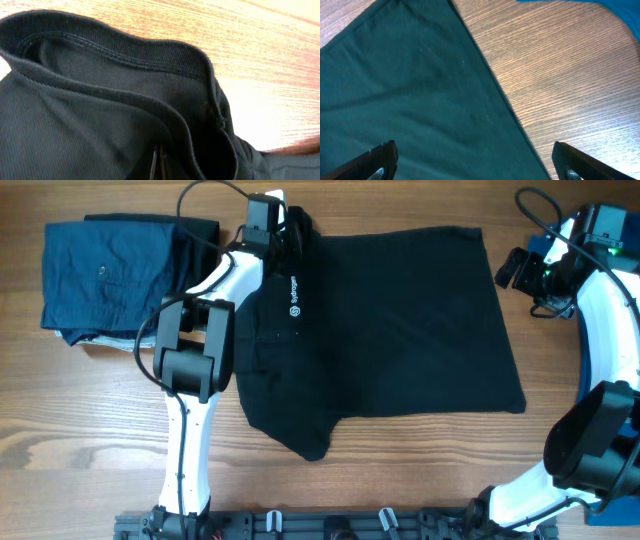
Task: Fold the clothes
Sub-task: 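Pull the collar up-left with the left gripper to straighten the neckline, then release the collar and move the left gripper to the shirt's lower-left sleeve, then grasp the lower-left sleeve area with the left gripper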
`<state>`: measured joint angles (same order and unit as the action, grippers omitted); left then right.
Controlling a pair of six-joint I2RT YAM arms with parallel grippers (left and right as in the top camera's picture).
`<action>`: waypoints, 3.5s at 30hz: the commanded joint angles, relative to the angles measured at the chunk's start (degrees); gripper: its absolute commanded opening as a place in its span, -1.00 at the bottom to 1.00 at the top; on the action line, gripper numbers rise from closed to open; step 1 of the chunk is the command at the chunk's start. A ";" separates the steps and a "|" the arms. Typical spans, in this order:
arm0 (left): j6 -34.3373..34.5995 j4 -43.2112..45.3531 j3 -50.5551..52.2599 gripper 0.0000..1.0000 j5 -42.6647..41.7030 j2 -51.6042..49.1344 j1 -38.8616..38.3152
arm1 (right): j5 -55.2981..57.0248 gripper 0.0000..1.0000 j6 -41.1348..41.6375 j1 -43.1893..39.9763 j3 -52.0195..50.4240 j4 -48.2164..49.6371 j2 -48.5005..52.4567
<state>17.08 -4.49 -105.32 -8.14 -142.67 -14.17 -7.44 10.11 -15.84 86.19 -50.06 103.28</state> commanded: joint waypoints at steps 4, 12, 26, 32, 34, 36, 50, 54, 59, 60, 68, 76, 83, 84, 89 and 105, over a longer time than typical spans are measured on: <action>0.26 6.88 -1.18 -0.92 0.70 -1.42 0.31 | 0.31 0.99 -0.96 -0.13 0.48 0.15 -0.42; 0.26 8.55 -2.75 -0.92 0.72 -1.51 -0.15 | 0.28 0.99 -0.96 -0.13 0.48 0.15 -0.42; -3.15 3.06 -4.11 -0.92 4.61 7.30 2.49 | 0.31 0.99 -0.98 -0.13 0.48 0.15 -0.42; -2.49 -14.16 -4.09 -0.92 5.22 10.43 5.38 | 0.31 0.99 -0.96 -0.13 0.48 0.15 -0.42; -1.64 -20.41 -4.09 -0.92 5.20 9.75 6.16 | 0.31 0.99 -0.96 -0.13 0.48 0.15 -0.42; -1.66 -24.39 -4.09 -0.92 5.20 9.31 6.49 | 0.31 0.99 -0.98 -0.13 0.48 0.15 -0.42; -3.61 -40.83 -4.31 -0.92 5.22 25.57 6.73 | 0.31 0.99 -0.96 -0.13 0.48 0.15 -0.42; 0.20 -50.31 -4.31 -0.85 5.16 36.72 6.71 | 0.31 1.00 -0.98 -0.13 0.48 0.15 -0.42; 1.77 -62.97 -4.31 -0.61 5.14 48.35 6.51 | 0.31 0.99 -0.98 -0.13 0.48 0.15 -0.42; 2.78 -64.81 -4.31 -0.56 4.76 50.05 6.36 | 0.31 0.99 -0.96 -0.13 0.48 0.15 -0.42; 7.19 -85.53 -4.09 -0.15 4.52 55.12 3.17 | 0.09 0.99 -0.94 -0.13 0.48 0.31 -0.42; 8.09 -91.89 8.81 0.18 -2.71 55.60 -3.87 | 0.09 1.00 -0.96 -0.13 0.48 0.33 -0.42; 14.03 -81.35 31.65 -0.77 -6.58 55.60 -10.60 | 0.09 0.99 -0.96 -0.13 0.48 0.33 -0.42; 14.69 -78.75 34.49 -0.84 -8.11 55.60 -11.32 | 0.09 0.99 -0.96 -0.13 0.48 0.33 -0.42; 16.92 -65.85 46.71 -0.92 -13.84 55.60 -13.33 | 0.09 0.99 -0.96 -0.13 0.48 0.33 -0.42; 24.33 -49.16 61.09 -0.71 -9.75 55.56 -13.31 | 0.09 1.00 -0.94 -0.13 0.48 0.33 -0.42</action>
<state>38.17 -55.09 -45.60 -18.72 -87.31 -27.33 -7.46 10.11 -15.84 86.19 -49.82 103.28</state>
